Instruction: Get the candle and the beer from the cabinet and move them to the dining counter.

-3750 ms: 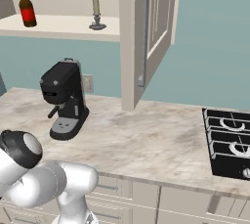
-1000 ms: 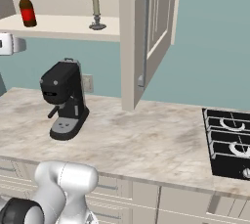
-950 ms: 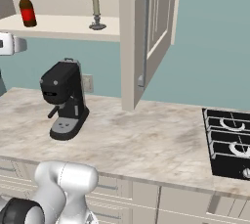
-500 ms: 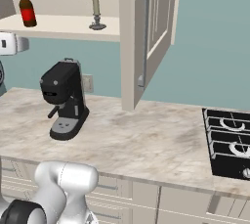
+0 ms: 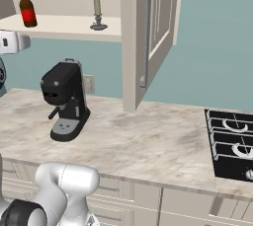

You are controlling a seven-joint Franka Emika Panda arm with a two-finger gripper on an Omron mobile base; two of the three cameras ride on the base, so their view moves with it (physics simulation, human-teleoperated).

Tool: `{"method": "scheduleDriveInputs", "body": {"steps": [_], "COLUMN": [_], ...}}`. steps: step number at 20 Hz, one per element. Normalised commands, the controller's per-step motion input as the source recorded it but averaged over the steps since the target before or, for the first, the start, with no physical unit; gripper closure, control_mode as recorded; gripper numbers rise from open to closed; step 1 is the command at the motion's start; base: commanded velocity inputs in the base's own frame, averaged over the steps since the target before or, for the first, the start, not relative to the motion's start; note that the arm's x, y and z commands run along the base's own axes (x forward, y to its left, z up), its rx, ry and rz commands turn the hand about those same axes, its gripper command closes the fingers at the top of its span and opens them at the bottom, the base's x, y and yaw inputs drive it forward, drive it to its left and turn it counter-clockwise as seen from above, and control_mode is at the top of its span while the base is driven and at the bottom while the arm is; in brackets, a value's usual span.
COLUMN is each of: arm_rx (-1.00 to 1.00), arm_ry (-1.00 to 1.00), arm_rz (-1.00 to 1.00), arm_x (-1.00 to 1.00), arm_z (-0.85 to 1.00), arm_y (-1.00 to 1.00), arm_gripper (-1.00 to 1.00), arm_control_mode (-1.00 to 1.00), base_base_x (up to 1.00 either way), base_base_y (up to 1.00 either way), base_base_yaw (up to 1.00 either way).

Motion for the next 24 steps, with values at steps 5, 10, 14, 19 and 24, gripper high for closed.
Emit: {"method": "scheduleDriveInputs", "body": {"steps": [5, 10, 14, 19, 24], "arm_rx": [0.00, 0.00, 0.00, 0.00, 0.00], "arm_ry": [-0.13, -0.18, -0.18, -0.07, 0.00], "arm_rz": [0.00, 0.00, 0.00, 0.00, 0.00], "arm_x": [0.00, 0.00, -0.03, -0.02, 0.13], "arm_z": [0.26, 0.32, 0.28, 0.23, 0.22], "arm_y": [0.00, 0.00, 0.00, 0.00, 0.00], "arm_gripper": [-1.00, -1.00, -1.00, -1.00, -1.00], "arm_control_mode": [-1.00, -1.00, -1.00, -1.00, -1.00], "base_base_x": [0.00, 0.00, 0.00, 0.00, 0.00], "base_base_y": [0.00, 0.00, 0.00, 0.00, 0.00], "base_base_yaw": [0.00, 0.00, 0.00, 0.00, 0.00]}}
